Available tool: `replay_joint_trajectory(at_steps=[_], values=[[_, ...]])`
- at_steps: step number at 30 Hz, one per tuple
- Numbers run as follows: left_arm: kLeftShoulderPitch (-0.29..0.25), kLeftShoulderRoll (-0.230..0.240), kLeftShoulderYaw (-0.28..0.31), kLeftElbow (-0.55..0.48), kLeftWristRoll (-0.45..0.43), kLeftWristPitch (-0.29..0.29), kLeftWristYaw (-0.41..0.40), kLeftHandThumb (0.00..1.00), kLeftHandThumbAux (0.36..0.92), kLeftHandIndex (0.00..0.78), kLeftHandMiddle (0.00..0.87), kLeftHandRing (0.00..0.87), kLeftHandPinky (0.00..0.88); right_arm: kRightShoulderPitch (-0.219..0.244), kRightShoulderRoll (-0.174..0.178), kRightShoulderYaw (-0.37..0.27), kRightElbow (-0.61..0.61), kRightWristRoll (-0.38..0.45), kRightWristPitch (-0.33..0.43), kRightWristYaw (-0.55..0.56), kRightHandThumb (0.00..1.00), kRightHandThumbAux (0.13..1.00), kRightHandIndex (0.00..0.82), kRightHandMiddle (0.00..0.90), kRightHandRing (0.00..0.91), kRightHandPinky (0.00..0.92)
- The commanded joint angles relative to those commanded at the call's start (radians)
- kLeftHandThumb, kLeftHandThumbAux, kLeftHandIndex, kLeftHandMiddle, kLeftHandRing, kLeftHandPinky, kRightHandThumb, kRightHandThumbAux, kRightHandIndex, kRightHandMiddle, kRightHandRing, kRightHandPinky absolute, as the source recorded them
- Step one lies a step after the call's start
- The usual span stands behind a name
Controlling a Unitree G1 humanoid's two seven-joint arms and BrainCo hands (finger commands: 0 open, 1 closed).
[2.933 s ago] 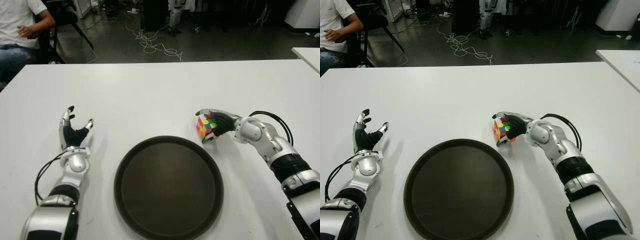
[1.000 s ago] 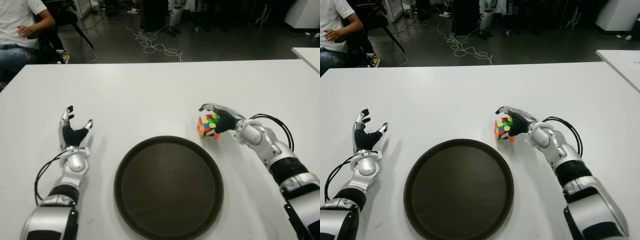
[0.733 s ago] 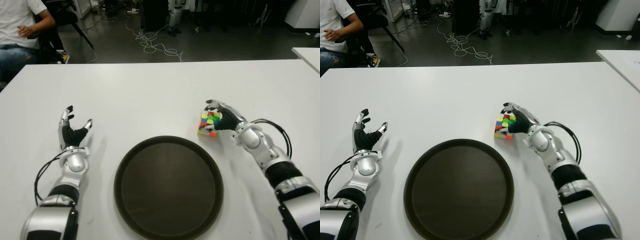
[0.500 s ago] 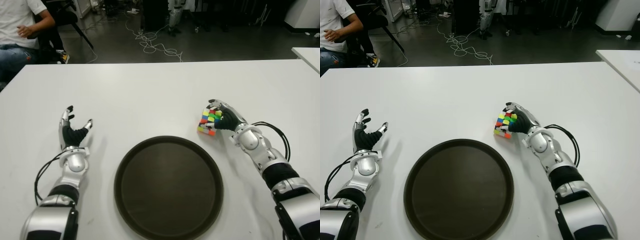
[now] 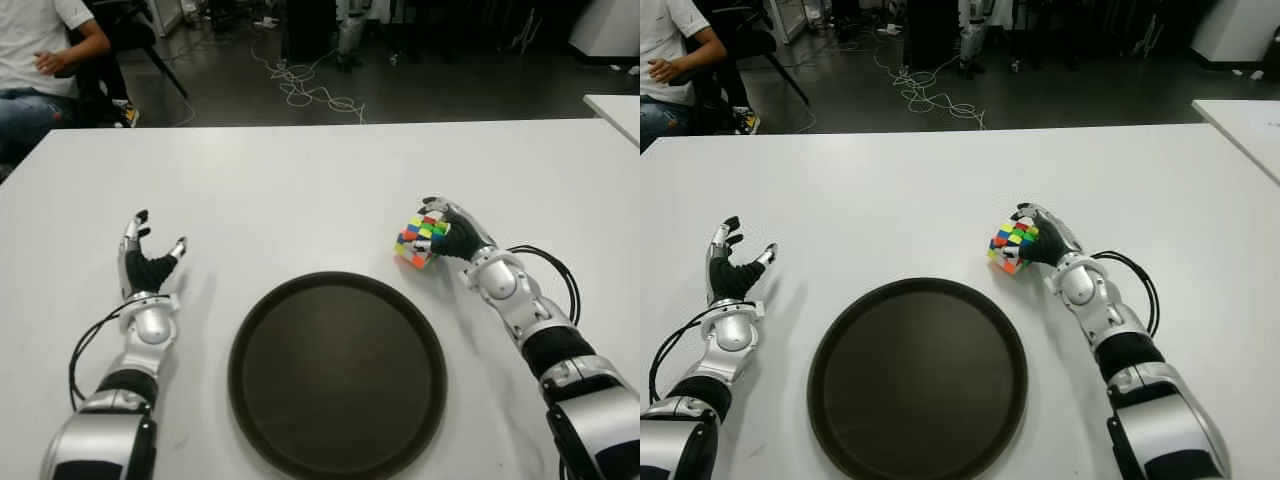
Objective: Pick up the Rubik's Cube and put it in the plate
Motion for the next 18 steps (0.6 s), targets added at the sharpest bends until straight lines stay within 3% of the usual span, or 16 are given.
replay_joint_trajectory(at_steps=[6,18], values=[[-0.003,-0.002,0.007,0.006,-0.010,0.018,-0.006,0.000,0.763,0.136,0.151,0.135,0.077,0.000,-0.001,0.000,-0.004,0.002,0.002,-0.001,0.692,0.729,0.434,0.768,0.786,0.778],[-0.002,0.001,0.007,0.001,-0.011,0.003,-0.027,0.000,0.806,0.141,0.150,0.135,0.092,0.000,0.001,-0.001,-0.008,0.011,-0.006,0.002,0.692,0.729,0.435,0.781,0.788,0.776]])
